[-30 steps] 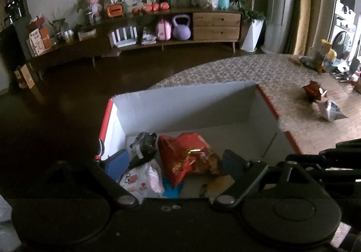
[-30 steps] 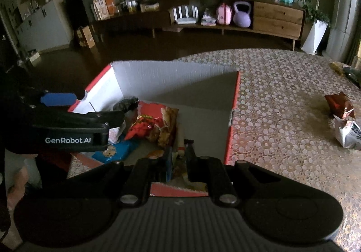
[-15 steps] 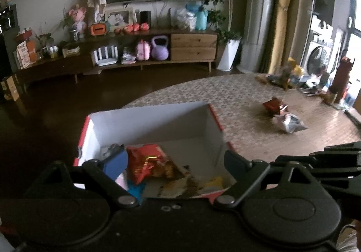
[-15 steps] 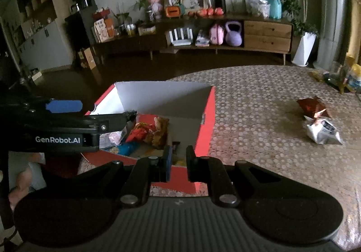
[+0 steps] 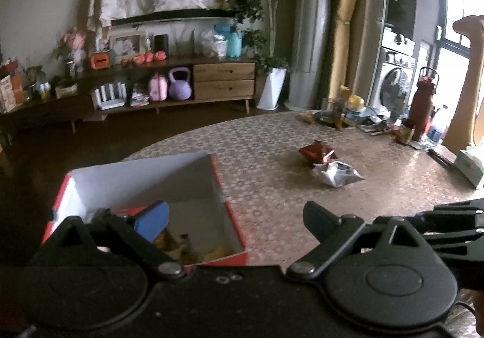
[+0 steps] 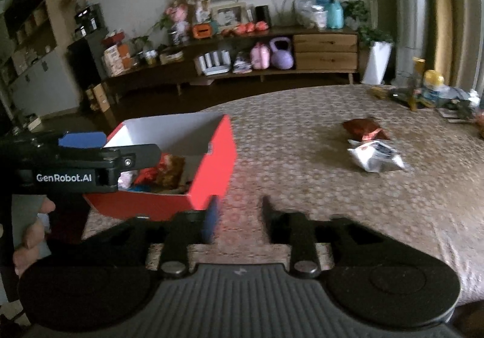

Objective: Organize snacks
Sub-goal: 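Move both grippers back to the last two bags on the table, then grasp the brown Oreo bag with the left gripper while the right grasps the white snack bag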

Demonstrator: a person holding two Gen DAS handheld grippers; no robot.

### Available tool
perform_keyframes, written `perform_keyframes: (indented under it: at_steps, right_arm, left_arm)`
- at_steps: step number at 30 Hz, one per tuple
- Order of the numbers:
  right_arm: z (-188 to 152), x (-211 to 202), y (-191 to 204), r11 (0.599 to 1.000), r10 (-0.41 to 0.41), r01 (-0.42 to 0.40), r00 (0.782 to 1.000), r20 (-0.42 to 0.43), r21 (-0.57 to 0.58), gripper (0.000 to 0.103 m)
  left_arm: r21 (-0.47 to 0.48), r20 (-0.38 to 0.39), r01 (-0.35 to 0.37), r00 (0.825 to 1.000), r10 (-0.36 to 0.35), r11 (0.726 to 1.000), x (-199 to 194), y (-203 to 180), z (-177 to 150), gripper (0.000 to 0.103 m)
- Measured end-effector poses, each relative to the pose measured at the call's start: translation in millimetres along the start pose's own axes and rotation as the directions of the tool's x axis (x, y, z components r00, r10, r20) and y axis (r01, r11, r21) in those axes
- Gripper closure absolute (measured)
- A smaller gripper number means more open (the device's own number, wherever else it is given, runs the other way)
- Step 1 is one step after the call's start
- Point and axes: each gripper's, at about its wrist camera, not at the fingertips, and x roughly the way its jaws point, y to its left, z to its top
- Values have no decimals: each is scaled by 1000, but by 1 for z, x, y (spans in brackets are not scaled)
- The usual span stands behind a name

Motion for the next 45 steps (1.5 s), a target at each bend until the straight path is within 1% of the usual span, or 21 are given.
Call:
perform_keyframes:
  at_steps: [1, 3, 5, 6, 7, 9, 12, 15, 23, 26, 31, 33, 37, 40, 45]
  right_arm:
    - [-1, -4, -7, 1000, -8, 8, 1000, 20, 8, 35]
    - [-4, -10, -17, 1000, -17, 16, 999, 43, 15, 34]
    - [-4, -13, -31, 999, -27, 26, 998, 50, 22, 34]
    - [-5, -14, -37, 999, -37, 35, 998, 52, 24, 33]
    - [-5, -15, -45, 999, -46, 45, 998, 53, 30, 28]
    - [-6, -15, -61, 997, -59, 56, 997, 55, 47, 23]
    - [-5, -12, -82, 995, -77, 74, 996, 53, 60, 22]
    - [-4, -9, -101, 993, -106, 103, 993, 49, 52, 16]
    - [2, 12, -155, 987, -151, 149, 988, 28, 58, 16]
    - [6, 24, -171, 986, -161, 160, 987, 20, 55, 16]
    - [12, 46, -196, 985, -166, 166, 986, 3, 41, 16]
    - [15, 56, -205, 985, -169, 169, 986, -4, 34, 16]
    - [19, 80, -223, 985, -170, 170, 985, -28, 12, 16]
    - [23, 100, -232, 986, -168, 167, 985, -50, -21, 16]
    - [31, 137, -244, 984, -172, 166, 981, -87, -70, 16]
  left_arm:
    - [1, -1, 11, 1000, -11, 1000, 3, -6, 1, 8]
    - [3, -4, 27, 1000, -27, 1000, 7, -16, 1, 7]
    - [11, -4, 42, 999, -42, 999, 14, -28, 2, 4]
    - [13, -3, 49, 999, -49, 999, 16, -33, 3, 3]
    - [17, -2, 59, 998, -59, 998, 20, -40, 4, 2]
    - [25, -1, 75, 997, -75, 997, 25, -50, 5, 1]
    - [42, -6, 96, 995, -96, 994, 38, -69, 11, 1]
    - [55, -15, 120, 993, -119, 991, 52, -85, 17, 0]
    - [91, -40, 148, 989, -145, 985, 96, -124, 42, 0]
    - [115, -38, 149, 989, -146, 982, 113, -135, 52, 0]
    - [126, -51, 161, 987, -155, 979, 148, -150, 66, 0]
    - [127, -75, 181, 982, -173, 975, 165, -153, 71, 0]
    - [141, -114, 186, 979, -171, 972, 201, -161, 78, 0]
    - [151, -144, 204, 973, -183, 967, 229, -166, 83, 0]
    - [169, -172, 199, 970, -170, 965, 272, -171, 88, 0]
